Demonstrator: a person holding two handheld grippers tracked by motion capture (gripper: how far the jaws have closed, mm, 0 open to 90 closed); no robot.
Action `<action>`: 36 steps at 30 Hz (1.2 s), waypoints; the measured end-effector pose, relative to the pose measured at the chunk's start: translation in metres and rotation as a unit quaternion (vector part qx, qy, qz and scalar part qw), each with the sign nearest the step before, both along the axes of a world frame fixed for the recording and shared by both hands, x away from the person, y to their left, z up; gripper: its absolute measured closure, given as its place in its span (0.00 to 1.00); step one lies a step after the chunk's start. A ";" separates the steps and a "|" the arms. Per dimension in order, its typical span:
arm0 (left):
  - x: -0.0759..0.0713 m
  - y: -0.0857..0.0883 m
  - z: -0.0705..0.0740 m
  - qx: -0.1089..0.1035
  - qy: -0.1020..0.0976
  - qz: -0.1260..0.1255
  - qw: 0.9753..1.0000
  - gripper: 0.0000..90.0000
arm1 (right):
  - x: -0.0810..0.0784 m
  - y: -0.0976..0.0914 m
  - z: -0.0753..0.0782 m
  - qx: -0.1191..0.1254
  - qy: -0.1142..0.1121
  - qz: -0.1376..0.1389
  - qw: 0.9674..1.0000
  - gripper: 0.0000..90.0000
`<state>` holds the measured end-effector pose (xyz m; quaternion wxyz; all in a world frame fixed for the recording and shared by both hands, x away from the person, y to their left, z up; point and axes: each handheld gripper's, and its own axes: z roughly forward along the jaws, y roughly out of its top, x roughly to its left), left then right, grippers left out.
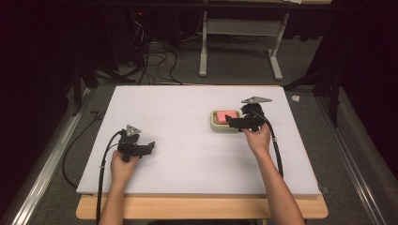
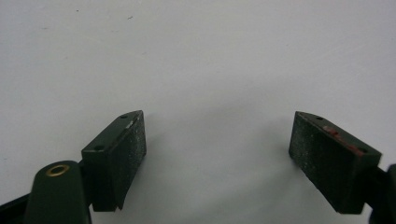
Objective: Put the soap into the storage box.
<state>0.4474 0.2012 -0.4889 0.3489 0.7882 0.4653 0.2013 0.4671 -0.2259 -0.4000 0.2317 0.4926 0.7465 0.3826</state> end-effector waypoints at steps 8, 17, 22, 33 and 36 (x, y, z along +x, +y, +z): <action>0.000 0.000 0.000 0.001 0.000 0.000 1.000 0.21 | -0.007 -0.003 0.006 -0.002 -0.008 0.001 1.000 0.15; 0.000 0.000 0.000 0.001 0.000 0.000 1.000 0.21 | -0.015 -0.010 0.001 0.005 -0.008 -0.002 1.000 0.16; 0.000 0.000 0.000 0.000 0.000 0.000 1.000 0.21 | -0.020 -0.014 0.004 0.007 -0.013 -0.004 1.000 0.16; 0.000 0.000 0.000 0.000 0.000 0.000 1.000 0.21 | -0.030 -0.024 0.005 0.016 -0.021 -0.009 1.000 0.16; 0.000 0.000 0.000 0.000 0.000 0.000 1.000 0.21 | -0.033 -0.027 0.006 0.029 -0.019 -0.011 0.999 0.17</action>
